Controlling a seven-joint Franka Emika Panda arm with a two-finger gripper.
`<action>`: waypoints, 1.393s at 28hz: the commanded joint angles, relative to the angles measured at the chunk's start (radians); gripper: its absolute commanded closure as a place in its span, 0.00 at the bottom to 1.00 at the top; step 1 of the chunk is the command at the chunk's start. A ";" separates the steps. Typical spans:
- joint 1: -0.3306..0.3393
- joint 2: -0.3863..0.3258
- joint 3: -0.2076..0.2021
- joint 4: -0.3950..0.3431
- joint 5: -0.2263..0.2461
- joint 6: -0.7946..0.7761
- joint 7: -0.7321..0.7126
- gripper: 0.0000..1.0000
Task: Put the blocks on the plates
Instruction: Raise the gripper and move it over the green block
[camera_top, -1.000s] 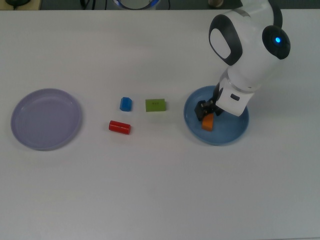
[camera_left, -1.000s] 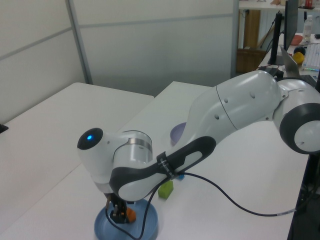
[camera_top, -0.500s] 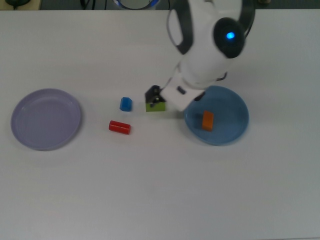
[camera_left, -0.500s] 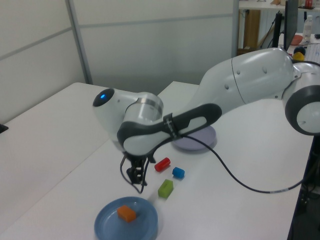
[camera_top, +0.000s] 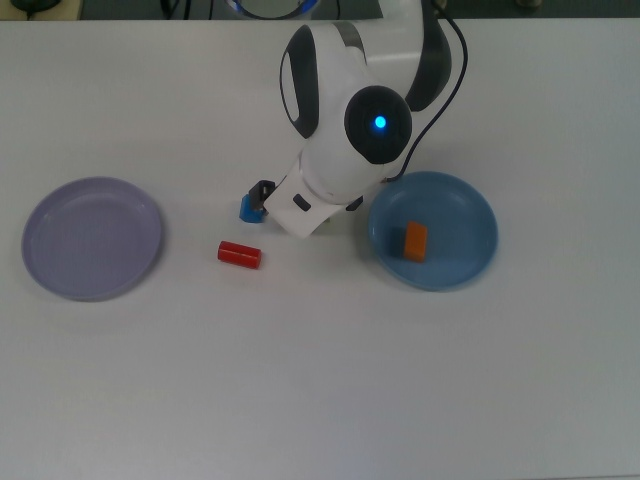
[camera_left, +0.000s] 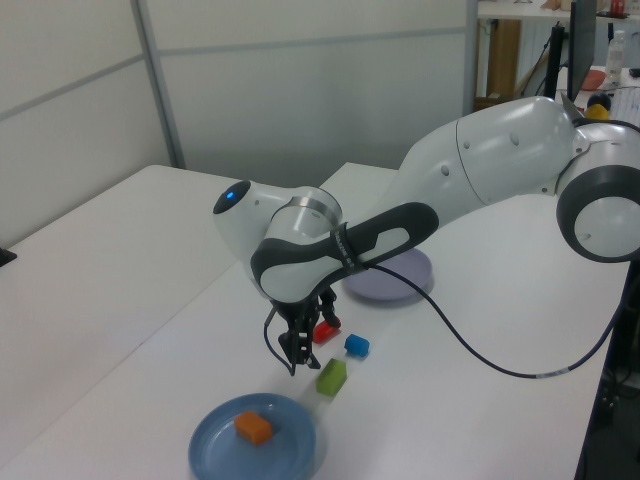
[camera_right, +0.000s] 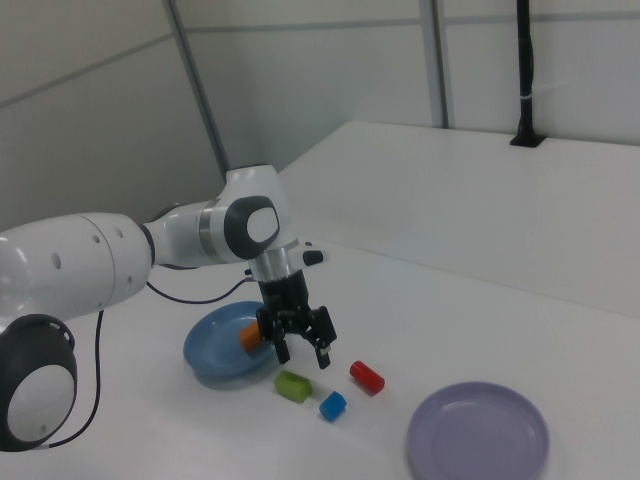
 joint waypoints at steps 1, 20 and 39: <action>0.005 -0.006 0.000 -0.024 0.015 -0.009 0.000 0.00; 0.023 -0.001 0.008 -0.038 0.015 -0.019 -0.003 0.00; 0.020 -0.014 0.008 -0.027 0.050 -0.055 -0.083 0.00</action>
